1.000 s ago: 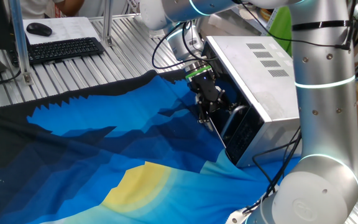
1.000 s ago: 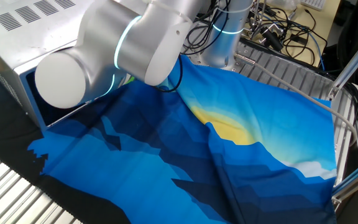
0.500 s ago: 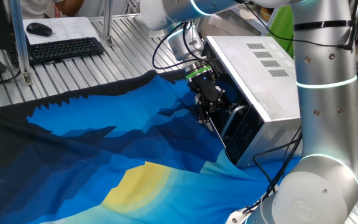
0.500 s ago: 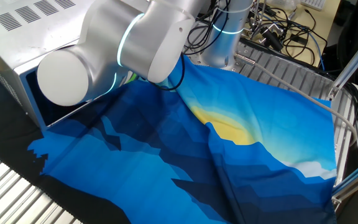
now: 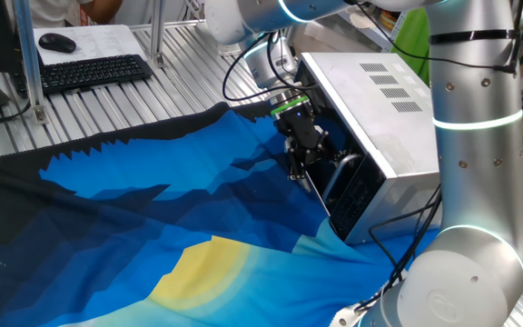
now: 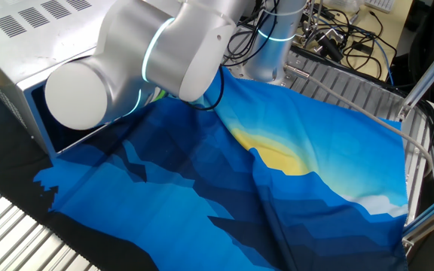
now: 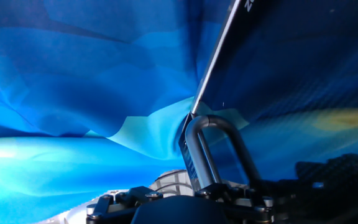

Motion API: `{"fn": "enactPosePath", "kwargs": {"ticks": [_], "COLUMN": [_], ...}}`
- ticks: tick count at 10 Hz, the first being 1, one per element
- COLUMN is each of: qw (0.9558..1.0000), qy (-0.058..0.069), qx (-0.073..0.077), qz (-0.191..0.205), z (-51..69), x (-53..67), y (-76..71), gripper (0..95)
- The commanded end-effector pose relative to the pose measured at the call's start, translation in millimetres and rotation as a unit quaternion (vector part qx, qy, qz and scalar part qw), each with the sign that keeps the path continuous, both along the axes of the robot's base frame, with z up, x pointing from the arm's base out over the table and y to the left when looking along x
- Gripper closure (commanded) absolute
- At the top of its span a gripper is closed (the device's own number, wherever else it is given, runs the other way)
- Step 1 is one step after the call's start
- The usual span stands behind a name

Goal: Open the microwave door

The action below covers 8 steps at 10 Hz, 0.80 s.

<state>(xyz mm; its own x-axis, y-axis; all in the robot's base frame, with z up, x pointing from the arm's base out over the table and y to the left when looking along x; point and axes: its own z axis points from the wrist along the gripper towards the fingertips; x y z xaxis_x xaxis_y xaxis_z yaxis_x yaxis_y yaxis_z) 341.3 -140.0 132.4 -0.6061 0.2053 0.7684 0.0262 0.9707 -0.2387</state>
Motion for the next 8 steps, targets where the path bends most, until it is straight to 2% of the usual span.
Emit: {"fn": "enactPosePath", "kwargs": {"ticks": [1,4,5,6,7,8], "qw": [1.0000,0.9999,0.9999,0.9995,0.9973,0.9981], "qy": [-0.001,-0.004,-0.007,-0.008,-0.011,-0.014], "qx": [0.003,0.003,-0.002,-0.004,0.004,0.001], "qz": [-0.005,-0.016,-0.015,-0.030,-0.072,-0.061], "z": [-2.0,-2.1,-2.1,-1.7,-0.6,-0.3], "x": [1.6,1.4,0.7,2.7,3.2,2.1], "y": [5.8,8.5,12.2,16.7,30.2,33.1], "gripper": [19.0,19.0,19.0,19.0,19.0,19.0]}}
